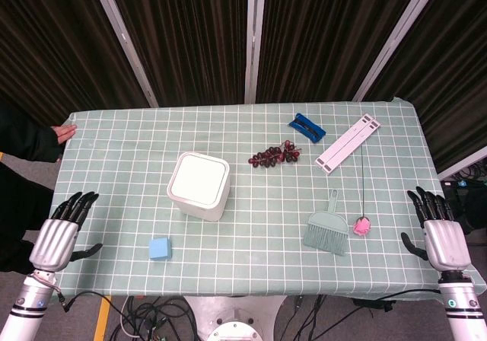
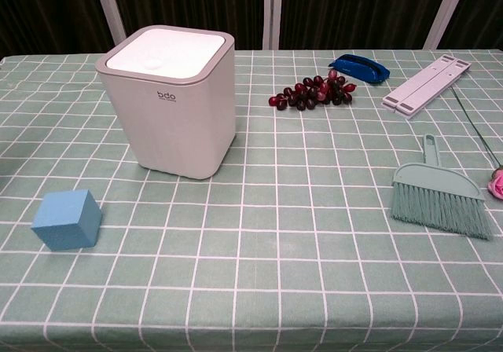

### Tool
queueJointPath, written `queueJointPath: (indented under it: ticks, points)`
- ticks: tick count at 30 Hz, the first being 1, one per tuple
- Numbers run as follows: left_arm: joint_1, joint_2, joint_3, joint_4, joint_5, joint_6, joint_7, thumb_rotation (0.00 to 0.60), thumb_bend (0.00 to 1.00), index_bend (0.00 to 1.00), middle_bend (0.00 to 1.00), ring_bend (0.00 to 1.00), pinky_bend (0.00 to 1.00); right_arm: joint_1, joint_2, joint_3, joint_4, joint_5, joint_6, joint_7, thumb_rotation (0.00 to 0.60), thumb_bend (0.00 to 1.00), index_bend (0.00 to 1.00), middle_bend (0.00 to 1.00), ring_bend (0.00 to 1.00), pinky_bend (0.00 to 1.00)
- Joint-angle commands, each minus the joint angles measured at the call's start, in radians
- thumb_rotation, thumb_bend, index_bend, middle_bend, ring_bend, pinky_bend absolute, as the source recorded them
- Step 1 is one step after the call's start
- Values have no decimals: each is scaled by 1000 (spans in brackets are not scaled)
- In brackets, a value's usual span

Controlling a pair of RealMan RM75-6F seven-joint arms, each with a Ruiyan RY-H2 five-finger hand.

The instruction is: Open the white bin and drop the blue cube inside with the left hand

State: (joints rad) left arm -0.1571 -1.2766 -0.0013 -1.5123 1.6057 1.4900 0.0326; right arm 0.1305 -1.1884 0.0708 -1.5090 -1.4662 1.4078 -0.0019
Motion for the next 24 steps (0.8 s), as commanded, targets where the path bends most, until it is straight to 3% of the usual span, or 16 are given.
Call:
queueJointPath:
  ticks: [1, 9, 15, 19, 24]
  points:
    - [0, 1, 0, -1, 2, 1, 1, 600, 15, 72, 91, 52, 186, 1, 0, -1, -1, -2, -1, -1, 600, 240, 0, 0, 0, 0]
    - [-32, 21, -13, -22, 44, -2, -3, 600, 14, 72, 91, 52, 186, 2, 2, 1, -5, 0, -1, -5, 600, 240, 0, 0, 0, 0]
    - [-136, 67, -46, -95, 184, -22, 33, 600, 14, 72, 102, 52, 186, 2, 1, -2, -6, 0, -3, -17, 600, 239, 0, 0, 0, 0]
    - [-225, 76, -82, -161, 227, -101, 92, 600, 14, 72, 104, 51, 185, 2, -1, -1, -3, 5, -6, -18, 600, 240, 0, 0, 0, 0]
    - [-327, 61, -117, -191, 189, -250, 134, 600, 14, 72, 106, 51, 183, 0, -6, -1, 6, 2, 1, -13, 600, 240, 0, 0, 0, 0]
